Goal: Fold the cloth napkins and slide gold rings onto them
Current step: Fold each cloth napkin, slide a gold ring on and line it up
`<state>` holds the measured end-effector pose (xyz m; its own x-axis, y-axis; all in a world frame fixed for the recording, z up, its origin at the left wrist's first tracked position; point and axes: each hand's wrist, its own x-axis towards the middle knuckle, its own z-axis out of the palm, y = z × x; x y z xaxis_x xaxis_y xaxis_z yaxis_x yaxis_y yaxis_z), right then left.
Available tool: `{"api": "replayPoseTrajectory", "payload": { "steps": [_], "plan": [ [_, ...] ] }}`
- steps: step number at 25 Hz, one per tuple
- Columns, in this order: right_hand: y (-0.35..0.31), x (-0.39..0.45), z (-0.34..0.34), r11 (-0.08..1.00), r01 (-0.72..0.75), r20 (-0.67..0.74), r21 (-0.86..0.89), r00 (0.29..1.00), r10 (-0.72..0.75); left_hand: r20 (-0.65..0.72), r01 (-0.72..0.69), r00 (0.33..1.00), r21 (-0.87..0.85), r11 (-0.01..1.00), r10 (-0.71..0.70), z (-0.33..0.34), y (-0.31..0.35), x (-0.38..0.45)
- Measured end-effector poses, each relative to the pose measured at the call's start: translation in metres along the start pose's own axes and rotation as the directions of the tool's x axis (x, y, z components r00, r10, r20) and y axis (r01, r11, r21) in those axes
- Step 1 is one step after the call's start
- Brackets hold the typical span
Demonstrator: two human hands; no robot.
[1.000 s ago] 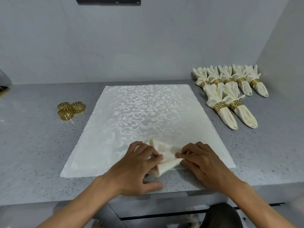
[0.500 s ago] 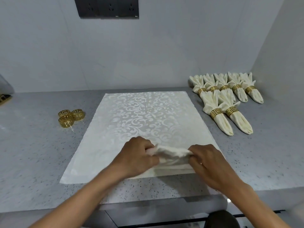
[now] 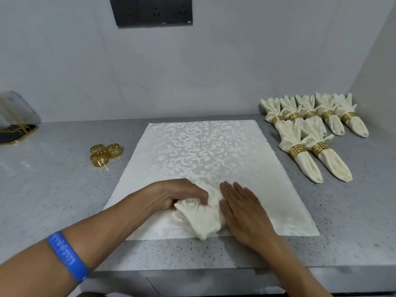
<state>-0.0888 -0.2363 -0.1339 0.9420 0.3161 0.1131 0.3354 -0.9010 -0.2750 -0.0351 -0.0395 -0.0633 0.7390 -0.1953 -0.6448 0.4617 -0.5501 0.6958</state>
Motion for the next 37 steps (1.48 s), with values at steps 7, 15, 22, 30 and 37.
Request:
{"api": "replayPoseTrajectory", "payload": {
  "steps": [7, 15, 22, 30, 37],
  "plan": [
    [-0.008, 0.002, 0.012, 0.992, -0.055, -0.041, -0.117, 0.998, 0.051, -0.045, -0.374, 0.695, 0.829, 0.415, 0.718, 0.071, -0.041, -0.013],
    [0.037, -0.013, -0.014, 0.988, -0.040, 0.073, -0.148, 0.996, 0.051, -0.088, -0.298, 0.714, 0.860, 0.414, 0.695, 0.078, -0.066, 0.003],
    [0.051, -0.024, -0.016, 0.957, 0.283, 0.064, 0.057, 0.956, -0.287, -0.041, -0.358, 0.705, 0.841, 0.405, 0.708, 0.069, -0.071, 0.003],
    [0.039, -0.012, -0.017, 0.965, 0.256, -0.107, -0.048, 0.960, -0.260, -0.141, -0.363, 0.534, 0.852, 0.377, 0.834, 0.054, -0.075, -0.015],
    [0.055, 0.006, -0.039, 0.908, 0.039, -0.010, 0.416, 0.999, -0.038, -0.269, -0.448, 0.800, 0.327, 0.832, 0.536, 0.019, -0.033, -0.013]
  ]
}}
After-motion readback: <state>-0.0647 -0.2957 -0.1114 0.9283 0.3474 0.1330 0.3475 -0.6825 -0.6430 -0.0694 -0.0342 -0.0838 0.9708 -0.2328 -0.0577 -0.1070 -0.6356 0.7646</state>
